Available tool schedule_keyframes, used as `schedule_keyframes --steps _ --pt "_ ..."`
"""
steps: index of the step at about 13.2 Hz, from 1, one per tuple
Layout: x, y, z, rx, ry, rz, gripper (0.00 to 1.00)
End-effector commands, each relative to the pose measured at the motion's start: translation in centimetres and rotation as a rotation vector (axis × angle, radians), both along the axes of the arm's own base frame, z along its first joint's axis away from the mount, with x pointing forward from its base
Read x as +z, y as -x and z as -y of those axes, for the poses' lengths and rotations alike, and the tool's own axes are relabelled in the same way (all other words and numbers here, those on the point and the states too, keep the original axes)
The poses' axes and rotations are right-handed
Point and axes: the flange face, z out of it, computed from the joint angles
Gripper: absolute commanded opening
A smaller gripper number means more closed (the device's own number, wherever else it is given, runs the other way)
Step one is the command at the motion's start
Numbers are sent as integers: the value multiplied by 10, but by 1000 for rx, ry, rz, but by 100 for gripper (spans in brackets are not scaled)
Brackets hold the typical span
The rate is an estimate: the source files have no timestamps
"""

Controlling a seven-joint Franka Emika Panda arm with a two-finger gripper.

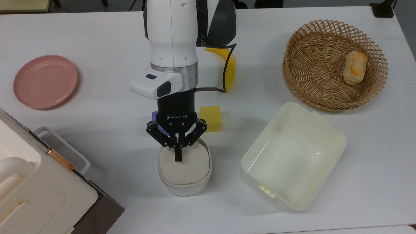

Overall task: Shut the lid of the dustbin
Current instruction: 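Push the raised lid down onto the dustbin rim with the gripper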

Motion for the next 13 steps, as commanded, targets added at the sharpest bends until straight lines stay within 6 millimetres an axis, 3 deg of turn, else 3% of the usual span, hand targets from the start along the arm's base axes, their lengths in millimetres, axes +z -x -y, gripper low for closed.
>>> schedule_keyframes --steps 1,9,11,13 --pt "-6 8 -1 13 23 -115 0" --pt "-76 12 -17 28 20 -235 0" --pt "-71 12 -23 34 15 -228 0" --pt "-37 16 -21 30 6 -187 0"
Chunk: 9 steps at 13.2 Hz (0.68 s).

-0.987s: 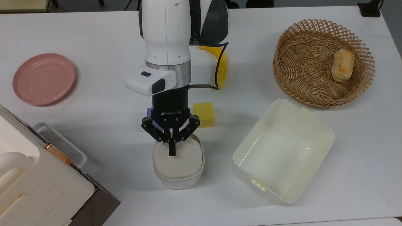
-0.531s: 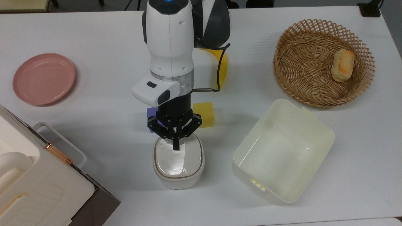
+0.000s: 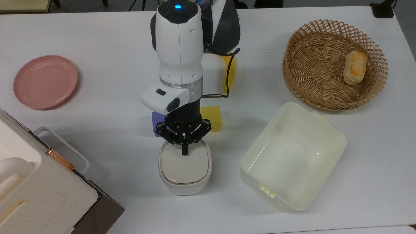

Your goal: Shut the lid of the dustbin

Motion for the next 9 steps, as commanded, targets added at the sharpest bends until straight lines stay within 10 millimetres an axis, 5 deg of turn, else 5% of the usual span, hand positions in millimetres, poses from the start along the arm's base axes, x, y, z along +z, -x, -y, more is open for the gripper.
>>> schedule_keyframes --steps 1,5,9 --pt "36 12 -5 11 -11 24 0" --pt "91 51 8 -8 8 -129 0" --pt "129 120 20 -21 14 -276 0"
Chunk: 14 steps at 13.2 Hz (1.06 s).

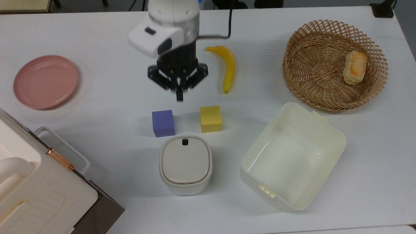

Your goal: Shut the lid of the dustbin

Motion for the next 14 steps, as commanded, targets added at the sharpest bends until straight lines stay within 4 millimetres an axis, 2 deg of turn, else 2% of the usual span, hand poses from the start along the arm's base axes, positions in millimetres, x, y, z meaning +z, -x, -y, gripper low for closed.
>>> schedule_keyframes --steps 1,3,4,5,6,9,10,11,12,14 --pt "17 67 11 -2 -1 -92 0" --pt "20 95 15 -6 2 -168 0" --pt "23 103 20 -15 3 -201 0" --pt "23 107 26 -27 3 -223 4" --pt "23 109 31 -35 3 -238 15" --pt "26 111 34 -40 3 -249 66" --pt "28 110 34 -40 3 -245 79" --pt "28 110 33 -38 4 -241 96" --pt "30 110 32 -38 5 -238 100" --pt "30 111 32 -122 -6 -236 100"
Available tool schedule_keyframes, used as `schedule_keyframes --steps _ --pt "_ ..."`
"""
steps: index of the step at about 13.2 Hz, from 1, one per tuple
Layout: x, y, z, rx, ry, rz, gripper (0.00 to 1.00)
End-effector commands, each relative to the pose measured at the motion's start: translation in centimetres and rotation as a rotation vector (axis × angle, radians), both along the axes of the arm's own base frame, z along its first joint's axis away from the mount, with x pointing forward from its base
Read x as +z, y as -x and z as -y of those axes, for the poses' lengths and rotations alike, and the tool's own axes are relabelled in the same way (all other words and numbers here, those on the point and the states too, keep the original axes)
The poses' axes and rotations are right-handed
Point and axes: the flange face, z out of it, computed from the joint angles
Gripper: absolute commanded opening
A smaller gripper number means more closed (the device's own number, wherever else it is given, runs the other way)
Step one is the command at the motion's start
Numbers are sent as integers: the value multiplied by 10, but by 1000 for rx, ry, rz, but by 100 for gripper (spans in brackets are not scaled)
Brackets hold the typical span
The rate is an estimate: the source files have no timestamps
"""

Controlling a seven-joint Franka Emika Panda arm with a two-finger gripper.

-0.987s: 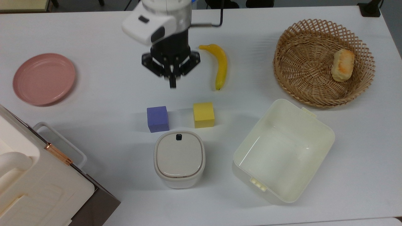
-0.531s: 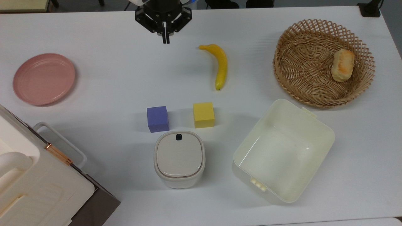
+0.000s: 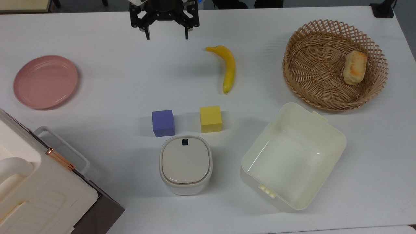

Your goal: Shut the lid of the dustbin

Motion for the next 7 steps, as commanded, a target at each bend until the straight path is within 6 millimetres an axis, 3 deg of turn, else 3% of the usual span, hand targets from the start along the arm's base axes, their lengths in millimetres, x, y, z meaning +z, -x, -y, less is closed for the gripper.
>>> schedule_keyframes --steps 1,7 --pt "6 10 -1 -100 1 -5 100" --pt "11 15 3 -72 14 -29 100"
